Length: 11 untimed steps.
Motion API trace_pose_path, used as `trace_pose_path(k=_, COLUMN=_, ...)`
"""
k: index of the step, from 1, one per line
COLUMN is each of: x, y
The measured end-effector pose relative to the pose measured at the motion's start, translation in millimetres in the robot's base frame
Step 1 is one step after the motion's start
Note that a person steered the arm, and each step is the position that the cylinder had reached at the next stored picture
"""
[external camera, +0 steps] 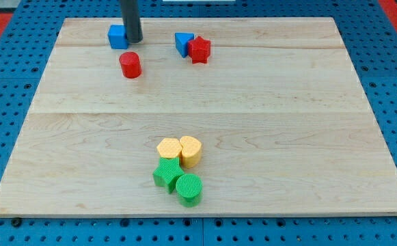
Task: Push the red circle closer to the blue cube
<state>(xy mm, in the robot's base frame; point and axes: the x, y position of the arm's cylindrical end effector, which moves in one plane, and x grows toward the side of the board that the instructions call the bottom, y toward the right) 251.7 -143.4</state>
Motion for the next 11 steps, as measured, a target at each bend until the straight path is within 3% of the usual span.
trace_pose_path(k=2, x=-13.0, y=-78.5)
trace_pose_path(k=3, x=-10.6, y=-70.8)
trace_pose_path(k=6, x=71.3, y=84.9)
trace_pose_path(k=7, x=105.3, y=96.9)
trace_pose_path(k=11, x=65.3, y=-55.7)
